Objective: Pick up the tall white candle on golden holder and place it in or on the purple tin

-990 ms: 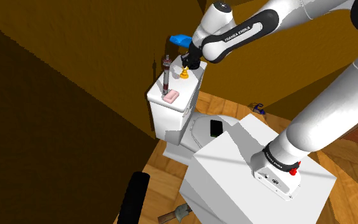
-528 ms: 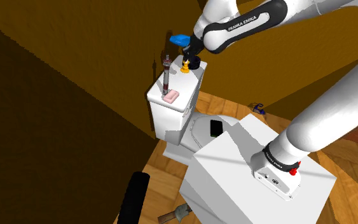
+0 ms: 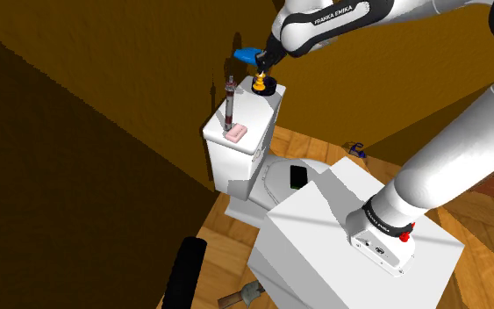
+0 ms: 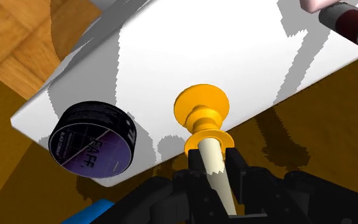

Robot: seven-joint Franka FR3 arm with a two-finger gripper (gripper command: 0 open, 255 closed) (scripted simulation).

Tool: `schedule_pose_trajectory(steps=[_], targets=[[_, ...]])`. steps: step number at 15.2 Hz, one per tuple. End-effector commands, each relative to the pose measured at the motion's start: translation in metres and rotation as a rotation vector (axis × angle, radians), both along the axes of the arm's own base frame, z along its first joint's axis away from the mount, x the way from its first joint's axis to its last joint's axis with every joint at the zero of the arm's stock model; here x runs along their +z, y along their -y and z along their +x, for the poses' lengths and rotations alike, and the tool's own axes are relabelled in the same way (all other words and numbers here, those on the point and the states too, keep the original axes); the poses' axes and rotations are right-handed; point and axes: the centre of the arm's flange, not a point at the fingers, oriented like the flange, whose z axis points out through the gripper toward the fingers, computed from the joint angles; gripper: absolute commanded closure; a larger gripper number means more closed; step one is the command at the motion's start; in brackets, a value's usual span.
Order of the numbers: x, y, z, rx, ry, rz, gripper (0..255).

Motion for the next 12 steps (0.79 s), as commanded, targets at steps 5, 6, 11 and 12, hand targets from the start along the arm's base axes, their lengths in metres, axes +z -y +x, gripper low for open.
schedule_pose_trajectory(steps=[5, 6, 11, 12], targets=[[0.001, 0.06, 0.046, 0.002, 0.0, -0.001, 255], [0.002, 0.071, 0.054, 0.002, 0.0, -0.001, 255], [0.003, 0.124, 0.093, 0.002, 0.0, -0.001, 255], [0.003, 0.134, 0.101, 0.002, 0.0, -0.001, 255]])
